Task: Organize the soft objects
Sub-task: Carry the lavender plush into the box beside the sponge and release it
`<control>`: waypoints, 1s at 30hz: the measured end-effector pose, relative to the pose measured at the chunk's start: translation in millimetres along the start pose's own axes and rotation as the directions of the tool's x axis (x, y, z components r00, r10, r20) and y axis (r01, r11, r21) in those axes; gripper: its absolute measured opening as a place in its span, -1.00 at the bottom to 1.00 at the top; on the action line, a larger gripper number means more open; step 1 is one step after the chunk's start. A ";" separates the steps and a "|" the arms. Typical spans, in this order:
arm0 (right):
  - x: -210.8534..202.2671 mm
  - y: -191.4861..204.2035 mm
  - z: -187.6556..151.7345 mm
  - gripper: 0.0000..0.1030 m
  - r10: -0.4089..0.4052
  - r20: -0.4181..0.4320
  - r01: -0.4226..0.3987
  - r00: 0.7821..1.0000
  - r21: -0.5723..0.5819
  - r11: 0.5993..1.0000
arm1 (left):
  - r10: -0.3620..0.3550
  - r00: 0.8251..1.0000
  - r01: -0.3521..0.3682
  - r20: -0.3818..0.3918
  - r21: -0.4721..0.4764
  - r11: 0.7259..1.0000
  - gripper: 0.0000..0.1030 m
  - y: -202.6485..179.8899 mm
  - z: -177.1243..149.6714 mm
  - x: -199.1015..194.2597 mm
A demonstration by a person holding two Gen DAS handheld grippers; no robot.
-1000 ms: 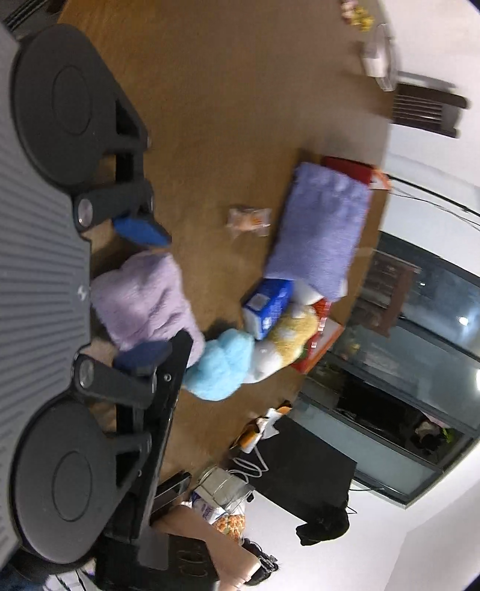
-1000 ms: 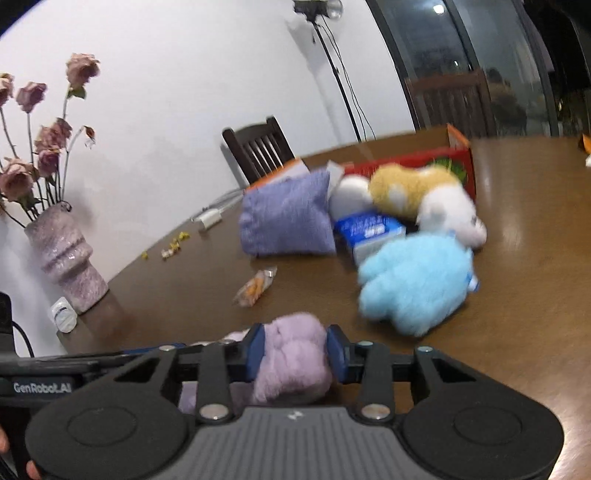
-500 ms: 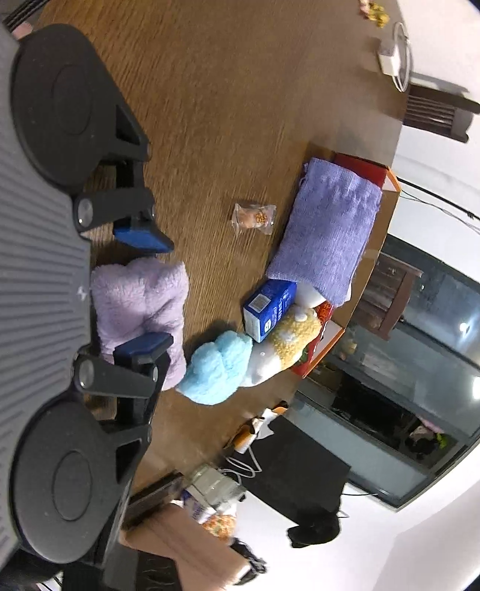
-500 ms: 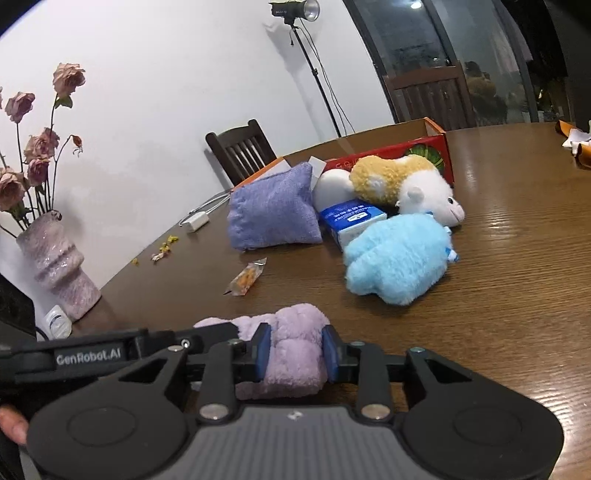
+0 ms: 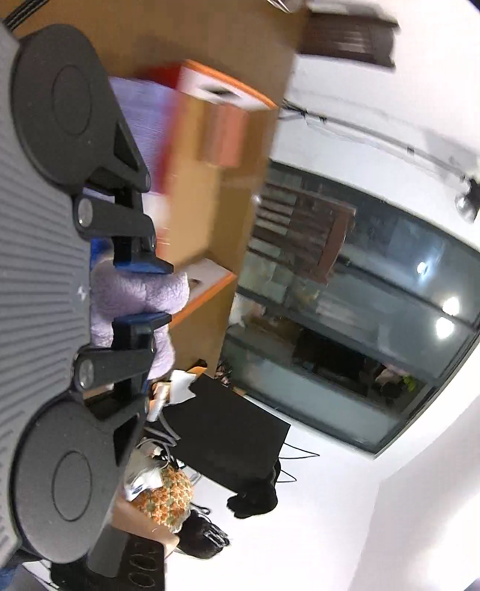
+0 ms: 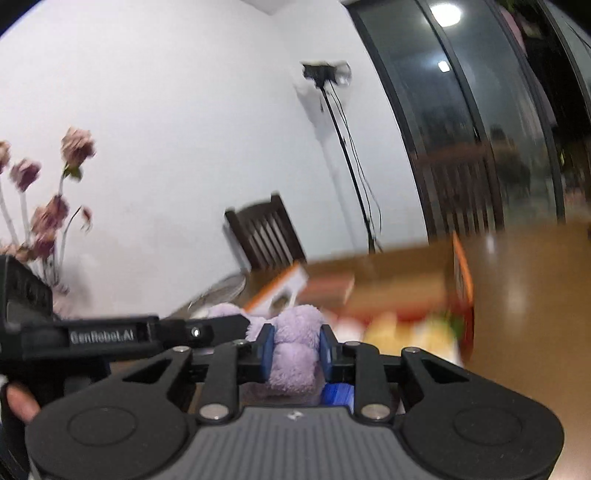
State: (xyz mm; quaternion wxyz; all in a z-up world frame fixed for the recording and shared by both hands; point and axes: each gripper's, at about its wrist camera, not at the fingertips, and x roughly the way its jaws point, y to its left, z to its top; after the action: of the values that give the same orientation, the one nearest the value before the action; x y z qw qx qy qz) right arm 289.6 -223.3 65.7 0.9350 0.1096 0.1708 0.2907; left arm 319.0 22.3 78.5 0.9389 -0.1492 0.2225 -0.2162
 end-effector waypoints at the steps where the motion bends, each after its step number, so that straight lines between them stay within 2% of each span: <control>1: 14.7 -9.8 16.8 -0.52 -0.014 0.004 0.014 1.000 -0.009 1.000 | 0.016 1.000 -0.015 -0.012 0.009 1.000 -0.58 3.8 20.3 23.2; 4: 74.0 -48.2 66.1 -0.52 -0.048 -0.025 0.048 0.999 0.003 0.999 | 0.064 0.994 -0.063 -0.091 0.014 0.998 -0.58 19.7 69.7 102.3; 7: 144.6 -90.9 99.3 -0.52 -0.106 -0.105 0.109 0.989 0.031 0.994 | 0.114 0.971 -0.139 -0.211 -0.109 0.984 -0.59 47.2 96.2 177.3; 9: 183.6 -111.0 110.1 -0.51 -0.152 -0.166 0.160 0.974 0.039 0.986 | 0.147 0.958 -0.180 -0.245 -0.121 0.976 -0.64 60.0 101.7 215.9; 11: 216.1 -123.8 116.2 -0.52 -0.212 -0.198 0.214 0.957 -0.015 0.977 | 0.142 0.947 -0.198 -0.289 -0.174 0.965 -0.64 78.8 102.4 247.1; 14: 258.3 -153.6 117.2 -0.52 -0.227 -0.287 0.241 0.931 0.015 0.970 | 0.140 0.935 -0.223 -0.325 -0.233 0.947 -0.62 98.8 94.4 276.5; 17: 283.7 -167.5 106.4 -0.43 -0.294 -0.323 0.303 0.900 -0.025 0.953 | 0.145 0.927 -0.234 -0.347 -0.230 0.945 -0.55 105.2 83.6 289.8; 19: 290.4 -171.8 100.9 -0.35 -0.344 -0.343 0.348 0.874 -0.054 0.936 | 0.187 0.924 -0.267 -0.334 -0.213 0.940 -0.24 107.7 78.2 288.0; 20: 289.3 -175.4 99.5 -0.36 -0.345 -0.349 0.355 0.871 -0.039 0.934 | 0.197 0.927 -0.271 -0.319 -0.210 0.939 -0.03 110.7 80.2 286.3; 21: 287.2 -177.1 101.7 -0.26 -0.338 -0.333 0.351 0.880 -0.021 0.936 | 0.201 0.931 -0.270 -0.306 -0.203 0.941 0.06 112.2 81.4 282.4; 24: 273.3 -172.4 104.8 -0.02 -0.348 -0.291 0.354 0.891 -0.035 0.935 | 0.200 0.935 -0.261 -0.293 -0.187 0.947 0.08 111.0 92.9 264.8; 28: 251.7 -159.2 115.2 0.05 -0.348 -0.266 0.343 0.899 -0.065 0.937 | 0.225 0.942 -0.260 -0.250 -0.113 0.959 0.18 97.7 109.7 222.8; 30: 233.4 -148.2 123.8 0.11 -0.349 -0.248 0.337 0.904 -0.088 0.937 | 0.247 0.943 -0.266 -0.225 -0.058 0.962 0.38 85.4 116.6 197.2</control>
State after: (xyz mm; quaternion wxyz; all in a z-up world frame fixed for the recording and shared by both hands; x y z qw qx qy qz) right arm 592.4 -220.3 74.4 0.9431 0.0188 0.3023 0.1372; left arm 563.4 24.2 76.5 0.9219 -0.1357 0.3496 -0.0969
